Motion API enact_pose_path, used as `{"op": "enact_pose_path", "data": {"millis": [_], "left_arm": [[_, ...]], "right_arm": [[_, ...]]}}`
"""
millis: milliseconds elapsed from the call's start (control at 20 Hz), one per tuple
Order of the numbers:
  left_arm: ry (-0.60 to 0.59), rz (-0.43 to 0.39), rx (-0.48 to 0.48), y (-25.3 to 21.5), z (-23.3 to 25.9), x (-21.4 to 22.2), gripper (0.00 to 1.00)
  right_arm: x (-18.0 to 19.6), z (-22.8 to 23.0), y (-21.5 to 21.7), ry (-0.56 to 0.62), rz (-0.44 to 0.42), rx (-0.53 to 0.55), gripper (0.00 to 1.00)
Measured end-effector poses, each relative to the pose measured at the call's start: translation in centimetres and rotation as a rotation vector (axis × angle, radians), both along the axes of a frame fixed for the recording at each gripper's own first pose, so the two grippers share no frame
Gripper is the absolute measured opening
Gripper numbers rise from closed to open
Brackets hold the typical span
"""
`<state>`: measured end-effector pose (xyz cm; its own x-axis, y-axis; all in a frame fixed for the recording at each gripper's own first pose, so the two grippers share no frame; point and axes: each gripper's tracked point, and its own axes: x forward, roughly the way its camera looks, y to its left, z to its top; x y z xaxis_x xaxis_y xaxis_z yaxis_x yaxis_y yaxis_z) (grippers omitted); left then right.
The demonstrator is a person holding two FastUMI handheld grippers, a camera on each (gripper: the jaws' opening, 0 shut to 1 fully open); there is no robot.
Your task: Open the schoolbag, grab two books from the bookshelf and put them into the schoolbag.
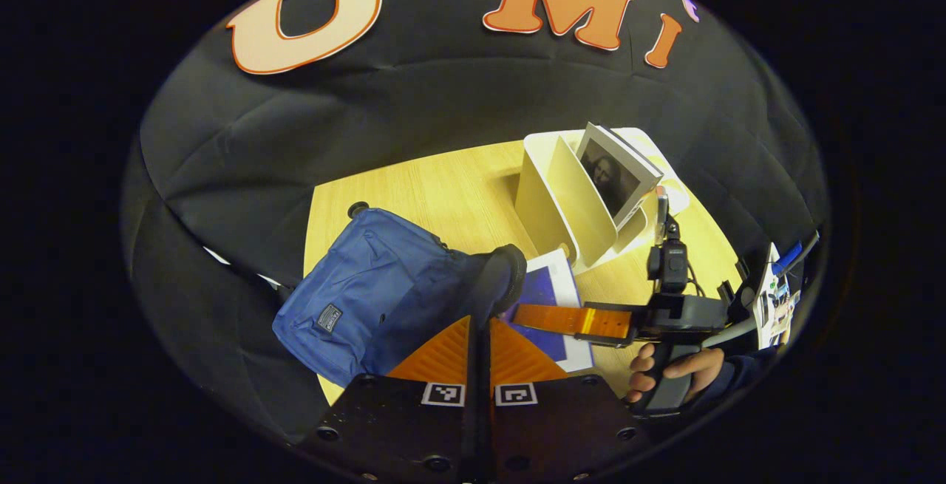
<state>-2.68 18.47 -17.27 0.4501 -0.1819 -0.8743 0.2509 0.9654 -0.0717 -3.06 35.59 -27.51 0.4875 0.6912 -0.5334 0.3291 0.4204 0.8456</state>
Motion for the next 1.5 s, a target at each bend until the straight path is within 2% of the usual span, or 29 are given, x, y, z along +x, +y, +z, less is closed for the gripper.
{"op": "enact_pose_path", "data": {"millis": [150,350,900,950,1000,1050,1150,1250,1300,1350,1450,1500], "left_arm": [[-0.01,-0.023,0.004,-0.4,0.4,0.2,0.01],[-0.005,-0.027,-0.01,-0.8,0.5,-0.4,0.0],[-0.014,-0.037,-0.042,-1.4,1.2,-1.7,0.01],[-0.015,-0.028,-0.038,-1.1,1.3,-1.7,0.01],[-0.016,-0.023,-0.043,-1.1,1.3,-1.6,0.01],[-0.018,-0.014,-0.047,-1.0,1.3,-1.5,0.01],[-0.031,-0.003,-0.048,-0.7,1.6,-1.4,0.01],[-0.027,0.016,-0.063,-0.5,1.4,-1.5,0.0],[-0.022,0.025,-0.077,-0.5,1.2,-1.7,0.01],[-0.023,0.034,-0.088,-0.5,1.1,-1.8,0.01],[-0.026,0.049,-0.098,-0.4,0.9,-1.8,0.0],[-0.027,0.054,-0.101,-0.5,0.9,-1.9,0.0]], "right_arm": [[0.1,-0.5,2.4,-0.009,0.018,0.029,0.36],[0.0,-1.5,5.4,0.039,0.02,0.091,0.36],[1.9,-2.9,9.9,0.047,-0.021,0.113,0.37],[2.3,-3.0,9.9,0.047,-0.034,0.107,0.48],[2.6,-3.1,9.8,0.055,-0.037,0.102,0.48],[2.4,-2.9,9.8,0.073,-0.025,0.106,0.37],[1.3,-2.6,9.8,0.127,0.019,0.094,0.38],[0.2,-3.2,8.8,0.15,0.052,0.031,0.46],[-0.2,-2.9,8.6,0.145,0.069,0.016,0.53],[-0.3,-2.5,8.5,0.135,0.082,0.015,0.74],[-1.4,-1.6,6.7,0.108,0.113,-0.034,0.51],[-1.9,-1.2,5.9,0.092,0.137,-0.06,0.77]]}}
